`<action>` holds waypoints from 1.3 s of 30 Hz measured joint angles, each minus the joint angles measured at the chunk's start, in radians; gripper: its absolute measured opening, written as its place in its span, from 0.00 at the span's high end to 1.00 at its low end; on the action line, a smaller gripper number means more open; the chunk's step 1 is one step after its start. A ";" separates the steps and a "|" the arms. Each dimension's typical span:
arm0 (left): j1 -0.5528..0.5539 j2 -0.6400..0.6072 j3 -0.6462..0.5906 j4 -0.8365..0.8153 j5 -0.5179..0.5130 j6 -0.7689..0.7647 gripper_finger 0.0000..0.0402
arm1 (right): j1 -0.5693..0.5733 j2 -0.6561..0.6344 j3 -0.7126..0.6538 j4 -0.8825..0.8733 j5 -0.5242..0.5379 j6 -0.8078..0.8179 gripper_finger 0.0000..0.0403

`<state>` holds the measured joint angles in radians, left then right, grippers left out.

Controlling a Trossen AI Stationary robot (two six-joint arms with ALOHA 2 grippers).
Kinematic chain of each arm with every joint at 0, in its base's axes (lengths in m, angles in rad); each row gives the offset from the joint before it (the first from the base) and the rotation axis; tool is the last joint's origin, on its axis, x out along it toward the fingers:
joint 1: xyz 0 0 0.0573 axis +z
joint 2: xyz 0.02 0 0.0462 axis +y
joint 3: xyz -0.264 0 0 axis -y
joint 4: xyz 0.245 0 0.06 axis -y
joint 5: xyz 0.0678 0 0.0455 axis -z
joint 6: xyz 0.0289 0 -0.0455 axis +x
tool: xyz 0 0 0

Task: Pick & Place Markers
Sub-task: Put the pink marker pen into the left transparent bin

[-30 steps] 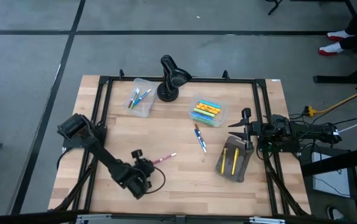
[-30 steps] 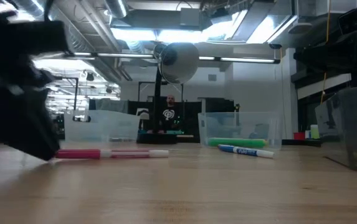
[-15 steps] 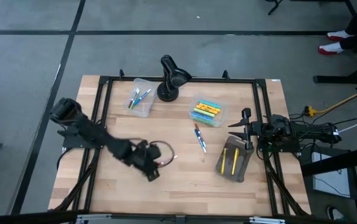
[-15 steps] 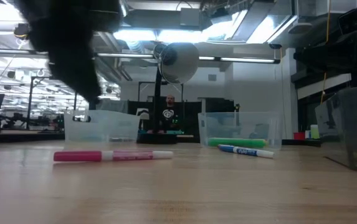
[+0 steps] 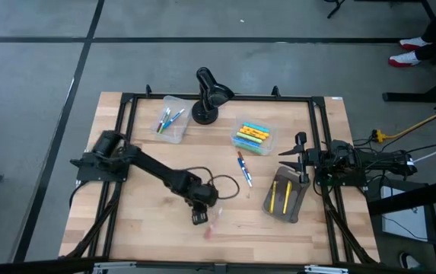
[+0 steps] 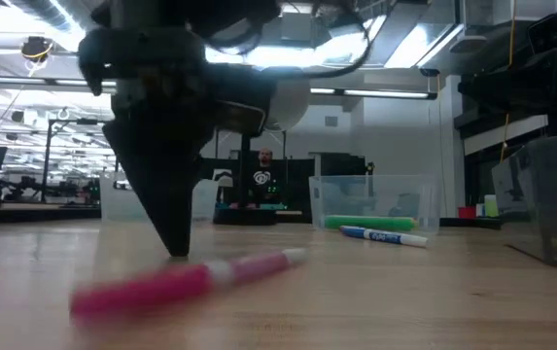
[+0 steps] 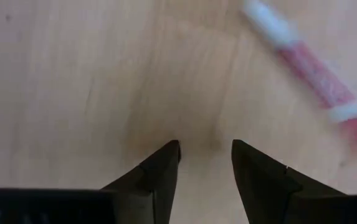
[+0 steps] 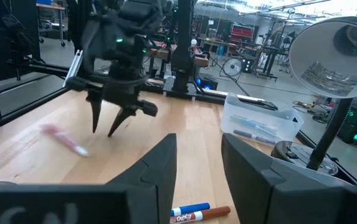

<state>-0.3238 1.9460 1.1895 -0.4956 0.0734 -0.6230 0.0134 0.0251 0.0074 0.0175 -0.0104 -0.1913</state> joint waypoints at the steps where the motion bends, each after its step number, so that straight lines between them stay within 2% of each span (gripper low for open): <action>1: -0.006 0.024 0.027 -0.044 -0.025 0.017 0.63 | 0.000 0.000 0.000 0.000 0.000 0.000 0.69; 7: -0.019 0.072 0.095 -0.120 -0.070 0.092 0.64 | 0.000 0.000 0.000 0.000 0.000 0.000 0.69; 15: -0.013 0.029 0.107 -0.134 -0.168 0.215 0.67 | 0.000 0.000 0.000 0.000 0.000 0.000 0.69; 17: -0.010 0.021 0.110 -0.129 -0.167 0.262 0.68 | 0.000 0.000 0.000 0.000 0.000 0.000 0.69; 25: -0.043 0.020 0.110 -0.205 -0.024 0.593 0.69 | 0.000 0.000 0.000 0.000 0.000 0.000 0.69; 30: -0.092 0.018 0.111 -0.198 0.005 0.597 0.69 | 0.000 0.000 0.000 0.000 0.000 0.000 0.69; 39: -0.175 0.017 0.115 -0.148 -0.103 0.611 0.67 | 0.000 0.000 0.000 0.000 0.000 0.000 0.69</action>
<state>-0.4990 1.9629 1.3046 -0.6439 -0.0292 -0.0120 0.0132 0.0250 0.0074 0.0174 -0.0105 -0.1913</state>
